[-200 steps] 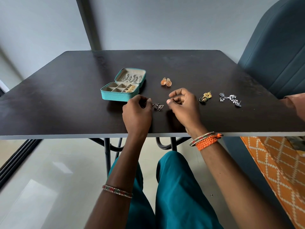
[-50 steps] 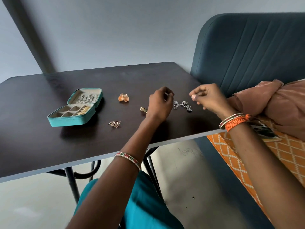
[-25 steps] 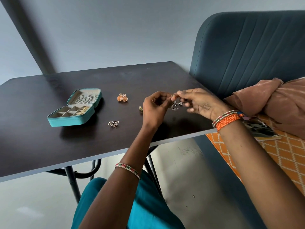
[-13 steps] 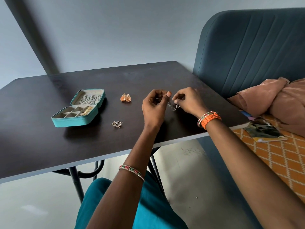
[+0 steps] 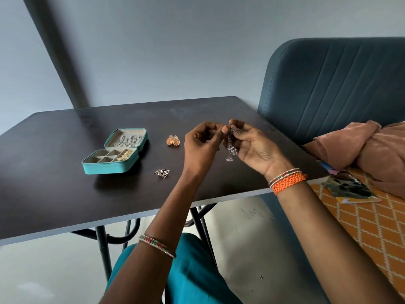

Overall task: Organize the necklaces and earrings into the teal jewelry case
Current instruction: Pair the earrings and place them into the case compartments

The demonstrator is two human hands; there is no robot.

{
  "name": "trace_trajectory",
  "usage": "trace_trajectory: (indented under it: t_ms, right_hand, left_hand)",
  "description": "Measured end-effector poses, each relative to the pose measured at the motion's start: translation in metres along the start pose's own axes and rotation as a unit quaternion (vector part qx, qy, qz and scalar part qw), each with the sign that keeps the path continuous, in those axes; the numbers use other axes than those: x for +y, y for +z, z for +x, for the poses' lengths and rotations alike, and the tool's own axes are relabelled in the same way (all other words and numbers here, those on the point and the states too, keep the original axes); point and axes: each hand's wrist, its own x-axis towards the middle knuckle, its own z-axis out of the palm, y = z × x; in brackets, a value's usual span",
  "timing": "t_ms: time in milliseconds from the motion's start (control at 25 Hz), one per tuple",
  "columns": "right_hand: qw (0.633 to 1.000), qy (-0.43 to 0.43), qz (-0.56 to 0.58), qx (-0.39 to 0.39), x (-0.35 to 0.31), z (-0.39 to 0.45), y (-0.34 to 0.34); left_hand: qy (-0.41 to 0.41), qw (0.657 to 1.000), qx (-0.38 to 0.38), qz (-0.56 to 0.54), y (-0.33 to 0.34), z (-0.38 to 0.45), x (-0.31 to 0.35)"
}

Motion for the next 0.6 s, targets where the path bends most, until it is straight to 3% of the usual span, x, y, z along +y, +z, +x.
trace_trajectory:
  t_ms: [240,400,600]
  right_hand:
    - [0.988,-0.099,-0.114,0.027,0.012,-0.016,0.036]
    - [0.975,-0.132,-0.180,0.001,0.013,-0.025,0.045]
    - [0.972,-0.122,-0.199,-0.003,0.006,-0.028,0.053]
  left_hand:
    - [0.019,0.998,0.053,0.025,-0.020,-0.009,0.014]
    - [0.009,0.994,0.090,0.057,-0.029,-0.011,0.023]
    - [0.007,0.996,0.004,0.085,-0.048,-0.008,0.039]
